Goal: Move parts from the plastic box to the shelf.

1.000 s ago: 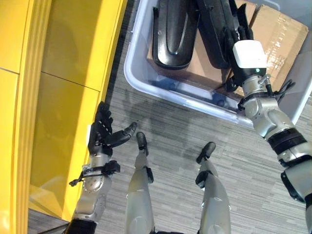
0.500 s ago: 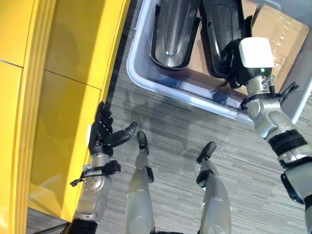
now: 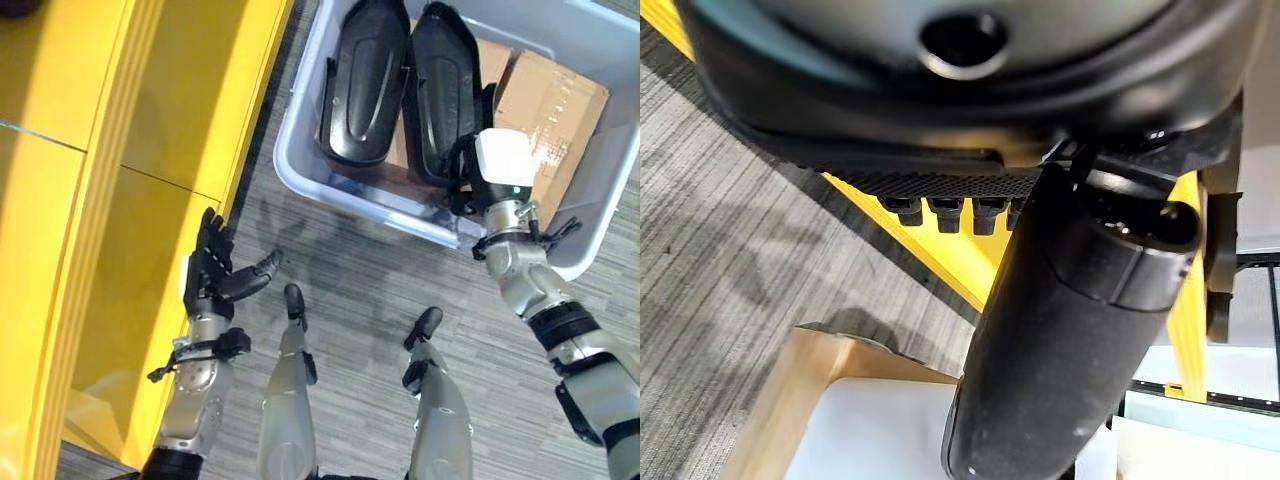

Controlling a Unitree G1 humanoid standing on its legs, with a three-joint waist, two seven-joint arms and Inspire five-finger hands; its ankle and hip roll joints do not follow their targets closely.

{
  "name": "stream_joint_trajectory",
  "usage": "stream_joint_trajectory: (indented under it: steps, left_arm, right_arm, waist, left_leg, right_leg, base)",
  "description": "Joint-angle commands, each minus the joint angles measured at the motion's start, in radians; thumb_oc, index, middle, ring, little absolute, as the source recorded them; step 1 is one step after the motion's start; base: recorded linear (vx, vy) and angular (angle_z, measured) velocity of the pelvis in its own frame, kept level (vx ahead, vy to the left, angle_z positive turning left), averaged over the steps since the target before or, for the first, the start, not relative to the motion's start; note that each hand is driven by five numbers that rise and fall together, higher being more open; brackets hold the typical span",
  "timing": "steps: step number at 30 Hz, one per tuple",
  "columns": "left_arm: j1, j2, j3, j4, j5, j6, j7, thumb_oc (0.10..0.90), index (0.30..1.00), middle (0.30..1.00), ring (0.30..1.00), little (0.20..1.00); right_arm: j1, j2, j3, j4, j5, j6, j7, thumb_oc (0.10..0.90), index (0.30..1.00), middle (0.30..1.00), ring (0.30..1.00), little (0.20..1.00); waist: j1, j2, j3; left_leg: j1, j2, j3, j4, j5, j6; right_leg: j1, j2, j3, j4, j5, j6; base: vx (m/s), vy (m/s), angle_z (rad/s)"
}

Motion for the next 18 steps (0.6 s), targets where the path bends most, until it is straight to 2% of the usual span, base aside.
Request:
stream_joint_trajectory:
  steps: [1,4,7,8,11,18]
  left_arm:
    - [0.0,0.06,0.016,-0.111,0.01,-0.08,0.001,0.9,1.0,1.0,1.0,1.0]
    - [0.002,0.059,0.013,-0.109,0.009,-0.08,-0.003,0.9,1.0,1.0,1.0,1.0]
    - [0.009,0.059,0.009,-0.099,0.008,-0.073,-0.01,0.9,1.0,1.0,1.0,1.0]
    - [0.018,0.061,0.011,-0.094,0.01,-0.071,-0.019,0.9,1.0,1.0,1.0,1.0]
    - [0.021,0.062,0.013,-0.097,0.009,-0.07,-0.021,0.9,1.0,1.0,1.0,1.0]
    - [0.065,0.069,0.042,-0.098,0.013,-0.05,-0.052,0.9,1.0,1.0,1.0,1.0]
  right_arm:
    - [0.047,0.014,0.052,-0.009,0.038,-0.034,0.045,0.4,0.3,0.3,0.3,0.3]
    - [0.056,0.011,0.045,-0.017,0.039,-0.033,0.044,0.4,0.3,0.3,0.3,0.3]
    - [0.085,0.001,0.023,-0.038,0.046,-0.034,0.04,0.4,0.3,0.3,0.3,0.3]
    - [0.109,-0.014,0.003,-0.063,0.045,-0.036,0.038,0.4,0.3,0.3,0.3,0.3]
    - [0.116,-0.017,-0.002,-0.078,0.041,-0.037,0.038,0.4,0.3,0.3,0.3,0.3]
    - [0.24,-0.061,-0.092,-0.302,-0.013,-0.068,0.055,0.4,0.3,0.3,0.3,0.3]
  waist:
    - [0.008,-0.023,-0.03]
    - [0.009,-0.024,-0.034]
    - [0.007,-0.028,-0.058]
    - [0.007,-0.033,-0.083]
    - [0.008,-0.034,-0.087]
    - [-0.017,-0.059,-0.175]
  left_leg:
    - [0.155,0.066,0.019,-0.02,-0.091,-0.125]
    - [0.167,0.065,0.02,-0.026,-0.09,-0.125]
    - [0.192,0.063,0.021,-0.037,-0.091,-0.124]
    - [0.219,0.064,0.021,-0.043,-0.098,-0.123]
    - [0.228,0.063,0.022,-0.044,-0.1,-0.122]
    - [0.332,0.07,0.037,-0.043,-0.13,-0.114]
  right_leg:
    - [0.086,-0.009,0.003,-0.109,0.06,0.077]
    - [0.096,-0.009,0.003,-0.113,0.061,0.079]
    - [0.122,-0.01,0.003,-0.121,0.061,0.081]
    - [0.152,-0.012,0.0,-0.128,0.06,0.084]
    - [0.163,-0.012,0.0,-0.131,0.059,0.084]
    - [0.252,-0.013,0.009,-0.127,0.034,0.088]
  base:
    - [0.01,0.015,0.04]
    - [0.0,0.007,0.03]
    - [0.02,0.004,0.0]
    - [0.05,0.012,0.03]
    - [0.03,0.008,0.08]
    - [0.08,0.02,-0.03]
